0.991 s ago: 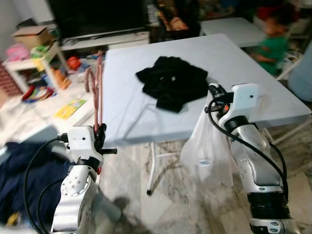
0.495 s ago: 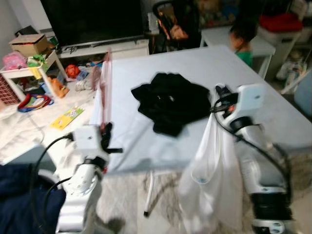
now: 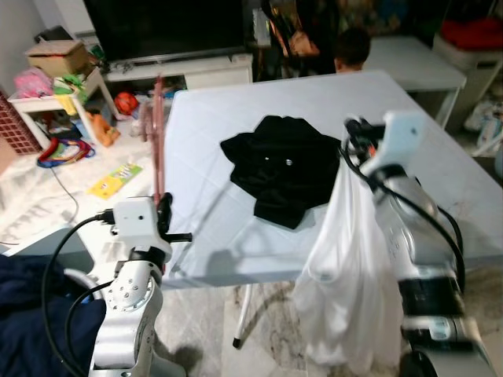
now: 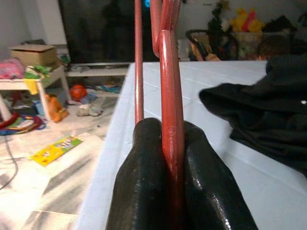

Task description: Hang hanger

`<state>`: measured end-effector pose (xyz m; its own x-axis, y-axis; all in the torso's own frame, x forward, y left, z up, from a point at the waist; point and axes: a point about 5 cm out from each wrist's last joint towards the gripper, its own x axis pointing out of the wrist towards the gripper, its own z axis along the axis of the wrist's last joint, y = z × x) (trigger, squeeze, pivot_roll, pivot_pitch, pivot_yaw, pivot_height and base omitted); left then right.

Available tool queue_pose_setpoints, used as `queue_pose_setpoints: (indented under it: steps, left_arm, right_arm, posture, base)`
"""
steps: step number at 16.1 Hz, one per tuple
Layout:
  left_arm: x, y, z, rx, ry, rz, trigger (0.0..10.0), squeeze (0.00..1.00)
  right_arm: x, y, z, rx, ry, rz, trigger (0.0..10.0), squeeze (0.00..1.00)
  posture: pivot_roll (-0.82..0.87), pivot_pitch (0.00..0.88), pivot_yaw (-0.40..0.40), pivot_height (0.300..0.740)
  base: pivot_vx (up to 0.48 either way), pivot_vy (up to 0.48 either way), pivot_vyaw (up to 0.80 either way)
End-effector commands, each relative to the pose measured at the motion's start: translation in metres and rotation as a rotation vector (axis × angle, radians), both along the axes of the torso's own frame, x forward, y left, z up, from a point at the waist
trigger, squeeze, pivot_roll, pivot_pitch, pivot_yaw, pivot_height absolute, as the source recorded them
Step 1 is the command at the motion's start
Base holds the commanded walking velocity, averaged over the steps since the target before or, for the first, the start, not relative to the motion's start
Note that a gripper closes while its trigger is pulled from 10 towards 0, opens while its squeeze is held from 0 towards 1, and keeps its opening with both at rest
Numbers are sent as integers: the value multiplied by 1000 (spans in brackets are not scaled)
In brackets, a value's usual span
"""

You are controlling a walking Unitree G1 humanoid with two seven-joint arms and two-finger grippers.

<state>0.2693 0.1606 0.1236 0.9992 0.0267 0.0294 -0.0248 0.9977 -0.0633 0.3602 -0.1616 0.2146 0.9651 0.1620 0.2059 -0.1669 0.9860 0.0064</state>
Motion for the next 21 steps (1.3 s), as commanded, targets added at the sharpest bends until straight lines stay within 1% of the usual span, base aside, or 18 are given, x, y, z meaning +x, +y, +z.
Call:
queue_pose_setpoints:
  steps: [1,2,3,4,5,6,8,9,10,11,12,13,14,15,17,18,19,21]
  left_arm:
    - [2,1,2,7,-5,7,10000,0]
    - [3,0,2,2,-4,4,10000,0]
    - [3,-1,2,3,-4,5,10000,0]
    - [3,0,4,3,-9,16,10000,0]
    - [3,-1,4,3,-10,22,10000,0]
    - [0,1,5,4,-13,36,10000,0]
    - [-2,2,4,8,-16,49,10000,0]
    - [-4,3,2,15,-13,72,10000,0]
    - [-4,3,3,14,-17,74,10000,0]
    - [-5,3,4,16,-24,77,10000,0]
    - [-5,3,4,15,-27,81,10000,0]
    - [-4,2,5,15,-30,83,10000,0]
    - [-3,1,7,21,-44,86,10000,0]
    - [-2,-1,8,22,-50,89,10000,0]
    - [-4,-2,8,35,-53,96,10000,0]
    - [-5,-3,7,34,-53,94,10000,0]
    - [-7,-4,8,38,-55,89,10000,0]
    - [-7,-4,7,41,-53,86,10000,0]
  right_arm:
    - [8,7,22,37,-84,13,10000,0]
    - [12,10,30,59,-108,10,10000,0]
    - [19,18,39,84,-127,16,10000,0]
    - [31,34,56,143,-154,24,10000,0]
    - [36,38,63,158,-163,24,10000,0]
    - [45,47,84,202,-178,31,10000,0]
    - [53,51,105,245,-188,28,10000,0]
    - [56,52,133,261,-228,13,10000,0]
    - [54,52,156,262,-294,15,10000,0]
    - [47,53,186,240,-395,18,10000,0]
    - [41,52,206,238,-467,18,10000,0]
    - [37,50,218,248,-505,20,10000,0]
    - [30,48,236,266,-565,24,10000,0]
    - [36,50,225,246,-524,25,10000,0]
    - [48,59,186,181,-417,35,10000,0]
    - [54,70,149,103,-332,70,10000,0]
    - [57,79,112,-24,-239,103,10000,0]
    - [58,86,44,-203,-19,164,10000,0]
  posture:
    - [-138,0,66,740]
    - [-132,0,60,740]
    - [-126,0,56,740]
    - [-113,0,45,740]
    - [-101,0,37,740]
    - [-91,0,26,740]
    - [-78,0,7,740]
    - [-73,0,-1,740]
    - [-67,0,-9,740]
    - [-67,0,-14,740]
    - [-67,0,-19,740]
    - [-66,0,-20,740]
    - [-67,0,-27,740]
    - [-69,0,-30,740]
    - [-65,0,-33,740]
    - [-60,0,-34,740]
    - [-60,0,-32,740]
    - [-64,0,-26,740]
  base:
    - [0,0,0]
    - [0,0,0]
    - [0,0,0]
    - [0,0,0]
    - [0,0,0]
    - [0,0,0]
    - [0,0,0]
    - [0,0,0]
    - [0,0,0]
    - [0,0,0]
    - [0,0,0]
    - [0,0,0]
    - [0,0,0]
    - [0,0,0]
    - [0,0,0]
    - [0,0,0]
    - [0,0,0]
    - [0,0,0]
